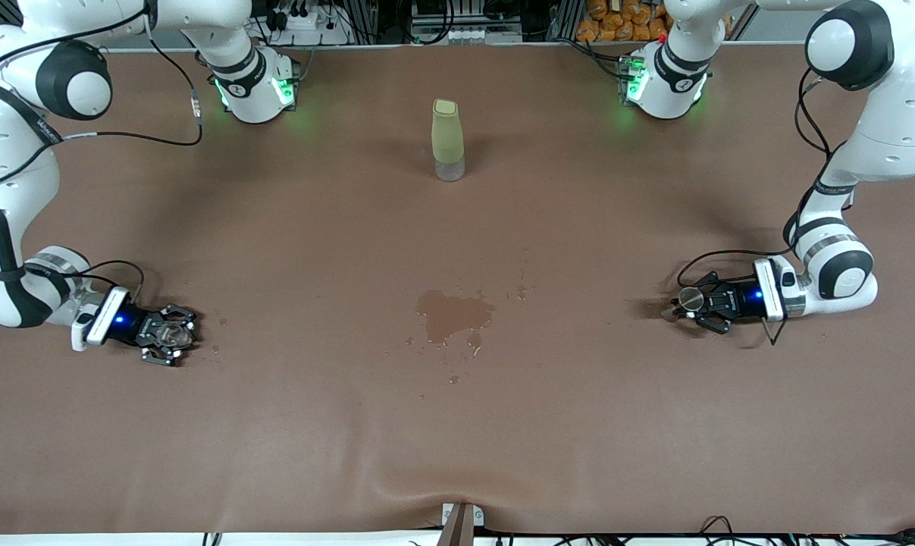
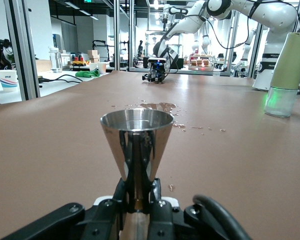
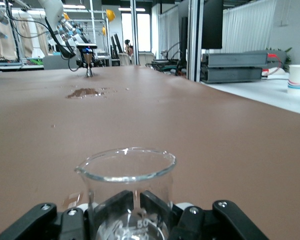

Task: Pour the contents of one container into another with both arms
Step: 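Close the left gripper on the jigger while the right gripper grips the beaker, then lift the jigger with the left gripper while the right gripper brings the beaker, then raise the beaker above the jigger with the right gripper and tilt it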

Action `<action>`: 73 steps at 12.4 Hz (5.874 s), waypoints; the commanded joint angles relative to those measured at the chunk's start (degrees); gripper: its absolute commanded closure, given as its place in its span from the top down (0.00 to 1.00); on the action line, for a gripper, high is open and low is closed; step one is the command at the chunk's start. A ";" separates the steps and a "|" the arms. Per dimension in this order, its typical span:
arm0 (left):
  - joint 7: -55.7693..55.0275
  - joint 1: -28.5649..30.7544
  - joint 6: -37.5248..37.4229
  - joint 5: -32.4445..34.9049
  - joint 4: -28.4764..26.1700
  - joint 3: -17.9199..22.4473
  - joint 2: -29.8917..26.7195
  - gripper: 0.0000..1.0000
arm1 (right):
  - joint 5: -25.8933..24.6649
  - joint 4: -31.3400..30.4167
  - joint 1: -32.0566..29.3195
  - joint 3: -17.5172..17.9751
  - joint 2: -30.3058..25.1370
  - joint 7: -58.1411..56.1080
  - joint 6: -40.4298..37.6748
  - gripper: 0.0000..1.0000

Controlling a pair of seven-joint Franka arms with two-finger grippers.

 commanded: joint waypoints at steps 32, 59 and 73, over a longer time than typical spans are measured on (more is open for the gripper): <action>-2.17 -38.25 26.59 -38.87 21.36 -5.97 7.51 0.00 | 29.75 3.31 32.70 27.62 -9.34 30.05 32.66 0.00; -0.50 -38.07 26.24 -36.33 21.01 -3.95 6.98 0.00 | 39.52 3.31 33.05 46.00 -18.38 53.91 67.22 0.00; -2.34 -36.58 22.11 -36.41 13.55 -4.12 3.99 0.00 | 37.42 0.23 37.28 41.16 -20.42 74.67 63.45 0.00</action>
